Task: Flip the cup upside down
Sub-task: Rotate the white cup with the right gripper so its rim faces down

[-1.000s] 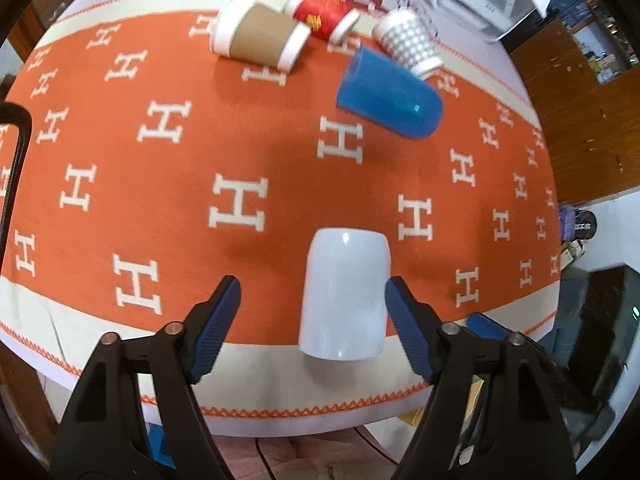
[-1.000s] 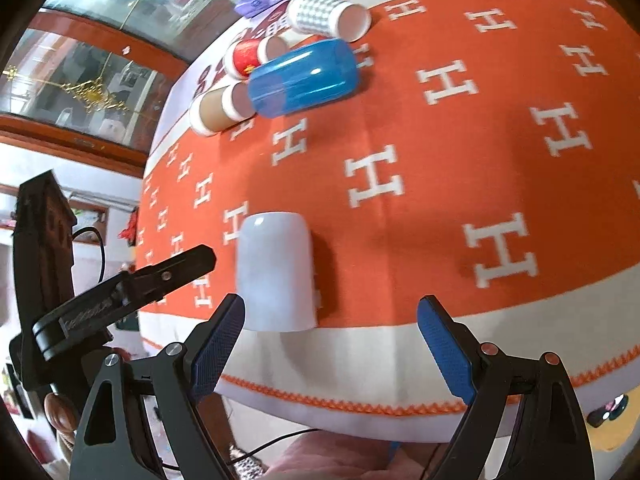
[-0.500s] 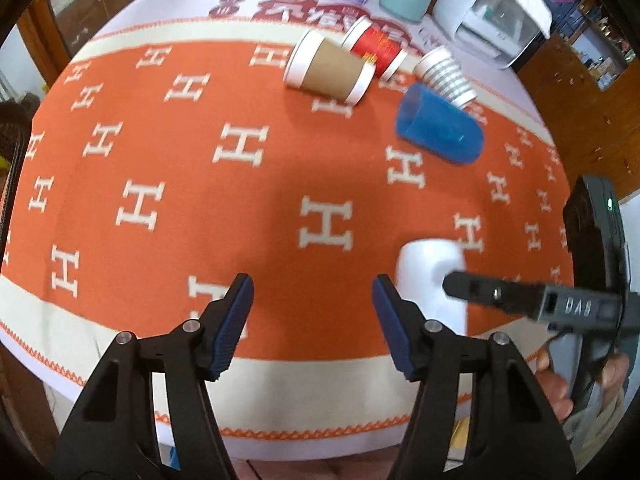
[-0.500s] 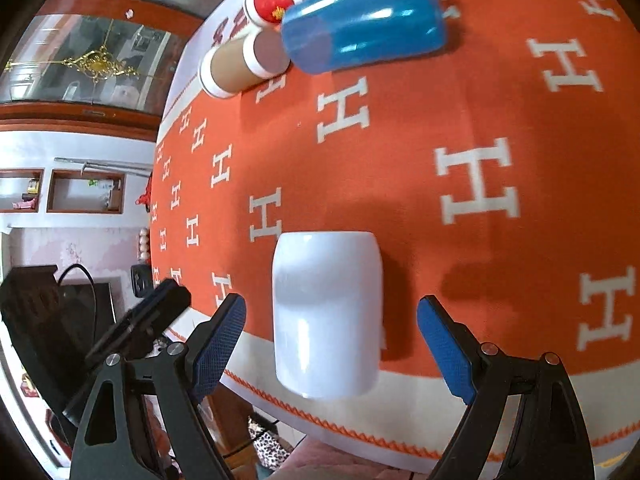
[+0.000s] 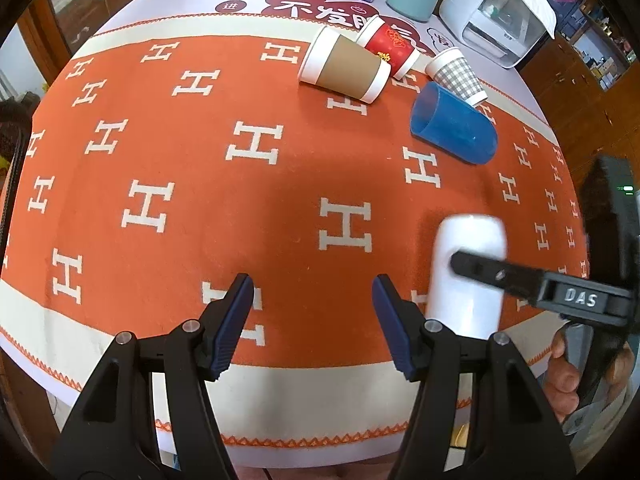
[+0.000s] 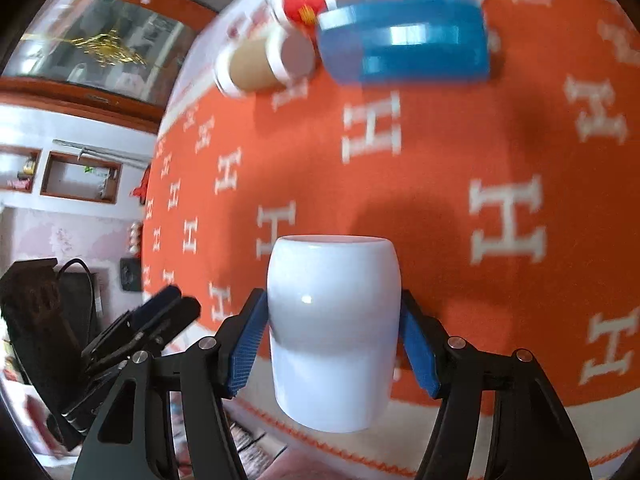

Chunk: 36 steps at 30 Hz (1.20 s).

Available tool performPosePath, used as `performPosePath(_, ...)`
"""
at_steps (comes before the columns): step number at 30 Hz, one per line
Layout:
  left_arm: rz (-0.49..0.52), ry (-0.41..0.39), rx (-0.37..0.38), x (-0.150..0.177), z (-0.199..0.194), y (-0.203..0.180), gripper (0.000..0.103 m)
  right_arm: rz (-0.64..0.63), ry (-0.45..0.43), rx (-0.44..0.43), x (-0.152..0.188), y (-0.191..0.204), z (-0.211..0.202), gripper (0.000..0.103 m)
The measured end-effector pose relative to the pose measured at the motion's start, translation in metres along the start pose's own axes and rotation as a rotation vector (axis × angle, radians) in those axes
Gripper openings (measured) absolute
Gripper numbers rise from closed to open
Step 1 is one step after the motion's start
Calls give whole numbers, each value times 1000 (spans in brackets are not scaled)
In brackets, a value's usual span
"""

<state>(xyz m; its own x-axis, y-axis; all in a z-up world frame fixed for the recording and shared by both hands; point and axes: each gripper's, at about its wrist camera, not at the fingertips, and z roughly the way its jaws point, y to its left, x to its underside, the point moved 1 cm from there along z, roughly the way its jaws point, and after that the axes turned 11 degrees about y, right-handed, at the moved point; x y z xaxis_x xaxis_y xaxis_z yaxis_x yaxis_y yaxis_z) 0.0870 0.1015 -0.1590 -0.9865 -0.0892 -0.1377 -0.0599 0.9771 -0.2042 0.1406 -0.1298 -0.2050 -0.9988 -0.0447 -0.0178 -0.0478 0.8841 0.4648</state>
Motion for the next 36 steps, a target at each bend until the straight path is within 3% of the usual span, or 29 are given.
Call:
performPosePath(7,-23,-39,27,1,3,-1,59,-204,-353,199,25,25,-7,65)
performPosePath(12,-53,-74,3,4,7,-1,59,-253,-472,228,51,23,0,65)
performPosePath(15,-39,-112,-24,11,7,-4,59,-287,-487,243,69,25,-1,65)
performPosePath(23,6,-157,6,28,6,-18,60,-379,-423,312,99,33,19,68)
performPosePath(25,10,-154,16,32,7,-20,61,-364,-420,303,101,32,19,84)
performPosePath(26,13,-154,24,34,6,-20,63,-355,-425,291,102,31,16,85)
performPosePath(29,15,-158,27,38,5,-22,71,-337,-415,279,105,27,10,86)
performPosePath(36,35,-134,17,50,0,-29,71,-262,-369,246,125,11,-14,86)
